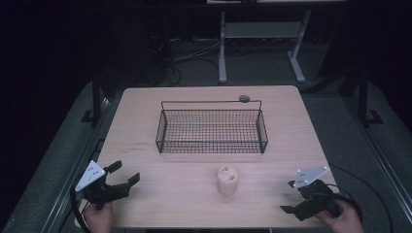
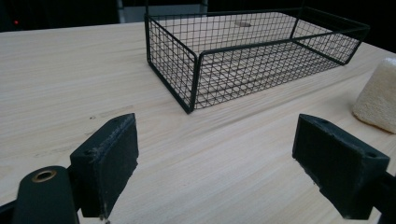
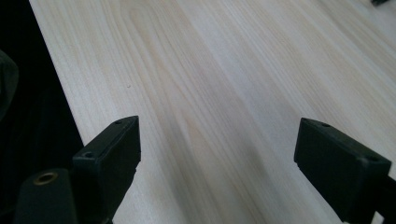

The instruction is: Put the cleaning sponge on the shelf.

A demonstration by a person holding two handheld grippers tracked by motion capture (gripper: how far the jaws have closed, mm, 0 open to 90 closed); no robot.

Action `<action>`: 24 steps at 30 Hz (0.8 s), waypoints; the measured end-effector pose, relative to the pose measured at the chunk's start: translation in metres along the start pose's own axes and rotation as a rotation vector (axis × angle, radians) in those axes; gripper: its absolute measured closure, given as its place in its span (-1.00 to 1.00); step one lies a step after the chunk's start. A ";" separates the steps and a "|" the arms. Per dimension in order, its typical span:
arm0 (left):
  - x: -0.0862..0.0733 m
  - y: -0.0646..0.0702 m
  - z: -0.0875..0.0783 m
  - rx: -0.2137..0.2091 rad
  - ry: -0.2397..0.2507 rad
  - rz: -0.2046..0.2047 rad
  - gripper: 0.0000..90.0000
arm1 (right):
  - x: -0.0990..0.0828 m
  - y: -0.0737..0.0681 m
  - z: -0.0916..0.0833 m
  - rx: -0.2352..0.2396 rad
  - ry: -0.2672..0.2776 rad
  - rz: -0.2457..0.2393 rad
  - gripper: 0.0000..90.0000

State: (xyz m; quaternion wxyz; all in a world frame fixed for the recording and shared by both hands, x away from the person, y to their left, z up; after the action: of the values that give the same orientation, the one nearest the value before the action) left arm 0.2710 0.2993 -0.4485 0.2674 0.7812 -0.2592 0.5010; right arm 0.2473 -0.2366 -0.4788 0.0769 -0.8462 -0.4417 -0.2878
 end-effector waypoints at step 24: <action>0.000 0.002 0.002 -0.002 -0.015 0.010 -0.69 | 0.043 -0.011 0.009 0.035 -0.006 -0.106 -0.69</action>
State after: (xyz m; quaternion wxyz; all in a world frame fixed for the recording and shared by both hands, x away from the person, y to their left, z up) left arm 0.2709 0.2969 -0.4492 0.2638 0.7835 -0.2655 0.4961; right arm 0.2611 -0.1965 -0.4636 0.0752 -0.8210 -0.4912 -0.2810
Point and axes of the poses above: each handheld gripper's, and its own axes: z roughly forward along the jaws, x roughly out of its top, y roughly to its right, the point moved 5 cm from there along z, roughly forward along the jaws, and after that the axes turned 11 degrees about -x, right-handed, at the moved point
